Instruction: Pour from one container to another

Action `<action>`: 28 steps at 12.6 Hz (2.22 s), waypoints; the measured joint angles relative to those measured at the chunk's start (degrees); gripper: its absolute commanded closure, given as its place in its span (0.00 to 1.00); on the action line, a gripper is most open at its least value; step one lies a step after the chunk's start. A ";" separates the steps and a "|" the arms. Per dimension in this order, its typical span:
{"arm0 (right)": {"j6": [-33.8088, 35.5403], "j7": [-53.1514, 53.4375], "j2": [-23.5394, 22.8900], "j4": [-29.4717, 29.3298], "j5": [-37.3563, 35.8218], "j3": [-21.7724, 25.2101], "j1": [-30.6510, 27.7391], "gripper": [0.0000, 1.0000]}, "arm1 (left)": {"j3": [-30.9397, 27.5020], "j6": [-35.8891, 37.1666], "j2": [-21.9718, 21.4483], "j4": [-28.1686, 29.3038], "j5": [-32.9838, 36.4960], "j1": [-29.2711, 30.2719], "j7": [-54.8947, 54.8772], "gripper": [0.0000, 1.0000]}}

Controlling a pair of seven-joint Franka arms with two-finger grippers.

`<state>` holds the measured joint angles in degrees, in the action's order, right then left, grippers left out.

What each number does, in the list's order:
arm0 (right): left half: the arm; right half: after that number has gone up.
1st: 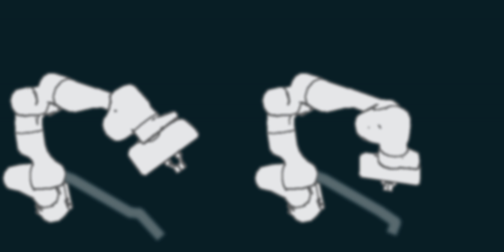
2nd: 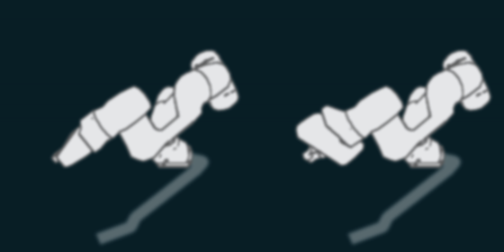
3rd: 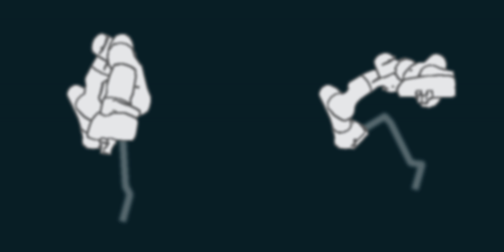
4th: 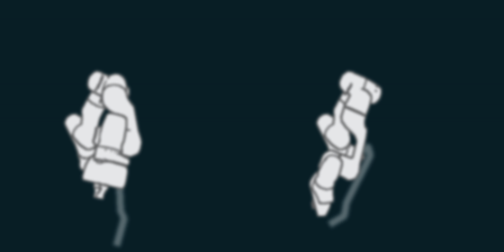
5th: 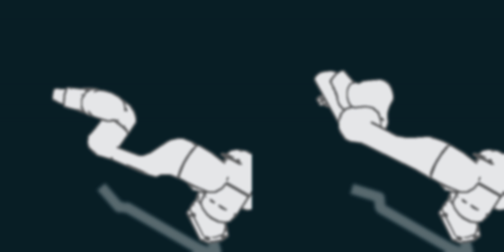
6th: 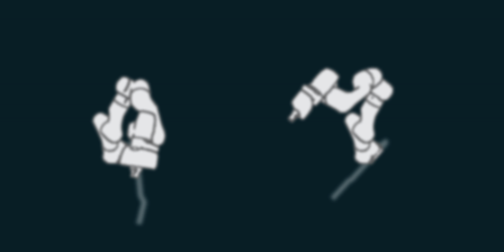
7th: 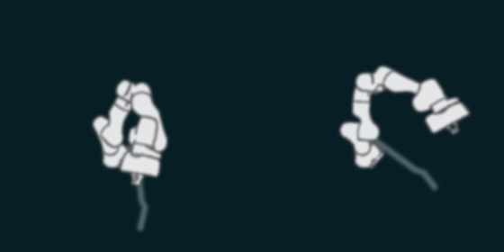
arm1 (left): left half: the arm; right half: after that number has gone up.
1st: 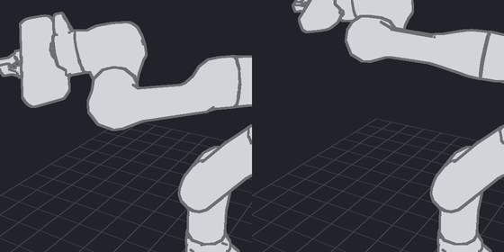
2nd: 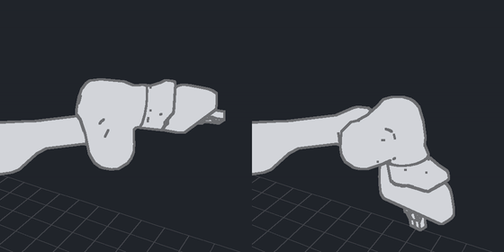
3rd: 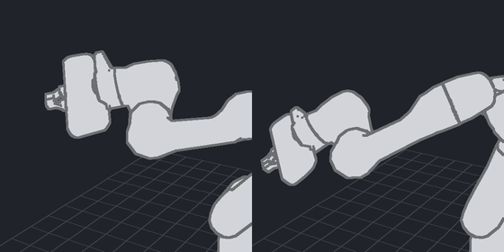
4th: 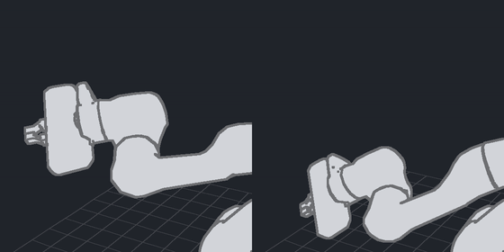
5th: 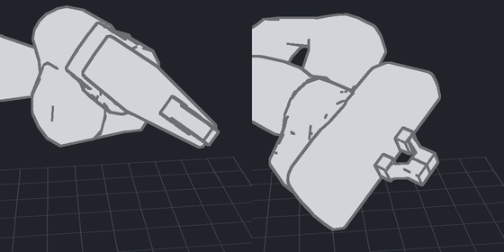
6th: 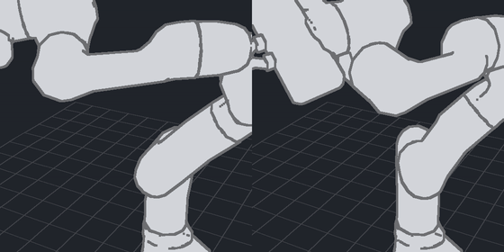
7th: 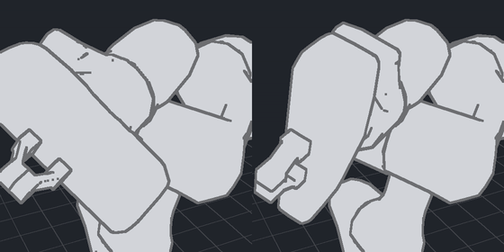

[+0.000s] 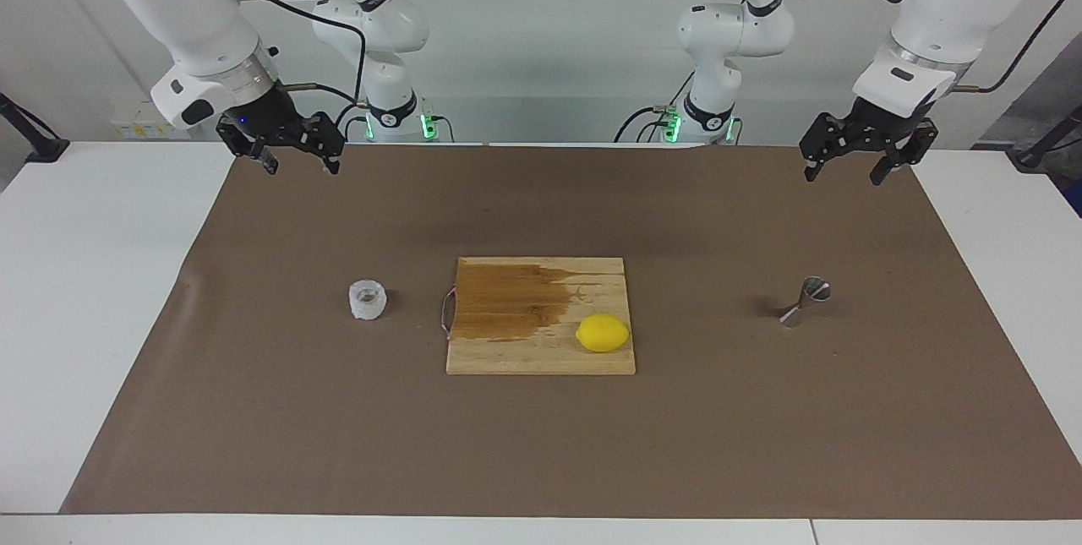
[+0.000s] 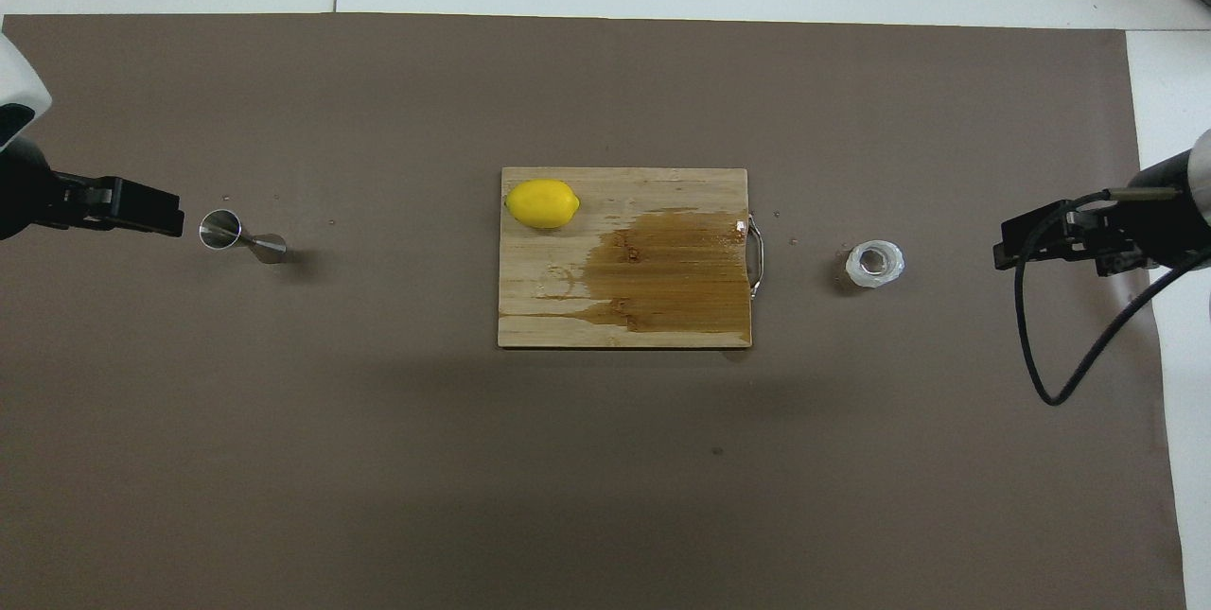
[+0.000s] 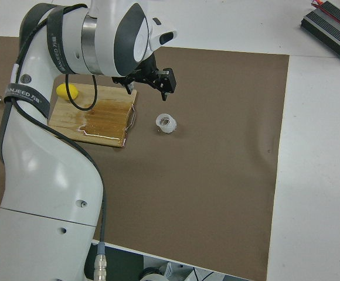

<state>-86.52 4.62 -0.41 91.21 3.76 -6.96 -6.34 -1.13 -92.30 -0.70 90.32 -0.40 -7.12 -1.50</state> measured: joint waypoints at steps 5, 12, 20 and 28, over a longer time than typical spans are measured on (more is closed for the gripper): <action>0.00 0.00 0.00 0.00 0.00 0.00 0.00 0.00 | 0.01 0.05 0.00 0.09 0.00 0.00 0.00 0.00; 0.00 0.00 0.00 0.00 0.00 0.00 0.00 0.00 | 0.32 0.40 0.00 0.10 -0.01 -0.04 0.00 0.00; 0.00 0.00 0.00 0.00 0.00 0.00 0.00 0.00 | 0.04 -0.42 0.01 0.10 -0.08 0.87 0.00 0.00; 0.00 0.00 0.00 0.00 0.00 0.00 0.00 0.00 | -0.38 -2.46 6.01 -1.37 -11.35 9.97 6.41 0.00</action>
<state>-86.52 4.61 -0.41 91.21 3.76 -6.96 -6.34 -1.51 -94.76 5.30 88.94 -11.75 2.85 4.91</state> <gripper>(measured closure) 0.000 0.000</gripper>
